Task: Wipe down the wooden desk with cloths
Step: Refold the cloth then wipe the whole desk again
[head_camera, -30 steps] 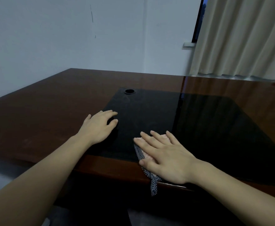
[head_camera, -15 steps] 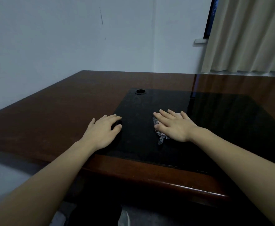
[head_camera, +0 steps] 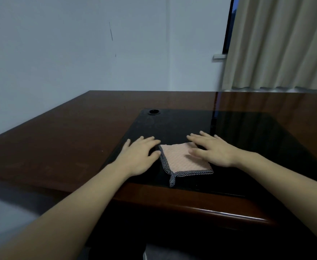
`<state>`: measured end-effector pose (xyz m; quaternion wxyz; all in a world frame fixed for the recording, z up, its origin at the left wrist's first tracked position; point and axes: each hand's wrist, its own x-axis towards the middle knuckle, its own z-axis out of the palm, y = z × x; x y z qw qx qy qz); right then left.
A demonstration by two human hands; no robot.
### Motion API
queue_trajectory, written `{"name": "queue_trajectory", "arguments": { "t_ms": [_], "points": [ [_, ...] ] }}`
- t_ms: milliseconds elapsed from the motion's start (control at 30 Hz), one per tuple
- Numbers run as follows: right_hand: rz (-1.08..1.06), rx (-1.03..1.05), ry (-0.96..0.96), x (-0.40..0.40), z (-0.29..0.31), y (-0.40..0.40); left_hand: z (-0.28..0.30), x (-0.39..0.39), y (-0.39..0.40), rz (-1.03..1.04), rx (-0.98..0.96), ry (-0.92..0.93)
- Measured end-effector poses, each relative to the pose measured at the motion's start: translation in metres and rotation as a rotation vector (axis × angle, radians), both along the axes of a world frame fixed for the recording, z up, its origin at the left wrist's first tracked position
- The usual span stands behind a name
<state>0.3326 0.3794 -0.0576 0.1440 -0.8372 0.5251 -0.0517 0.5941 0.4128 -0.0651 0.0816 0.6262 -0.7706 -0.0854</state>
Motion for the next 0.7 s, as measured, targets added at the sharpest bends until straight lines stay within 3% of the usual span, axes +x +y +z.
{"name": "queue_trajectory", "arguments": {
  "t_ms": [267, 400, 700],
  "points": [
    [-0.194, 0.045, 0.046, -0.068, -0.008, 0.01, 0.0, -0.091, -0.012, -0.242, 0.06, -0.035],
    [-0.191, 0.03, 0.04, -0.071, -0.013, 0.008, -0.012, -0.098, -0.016, -0.303, 0.119, -0.085],
    [-0.051, -0.006, 0.074, -0.012, -0.013, -0.006, -0.011, -0.011, -0.043, -0.075, 0.136, -0.118]
  ]
}}
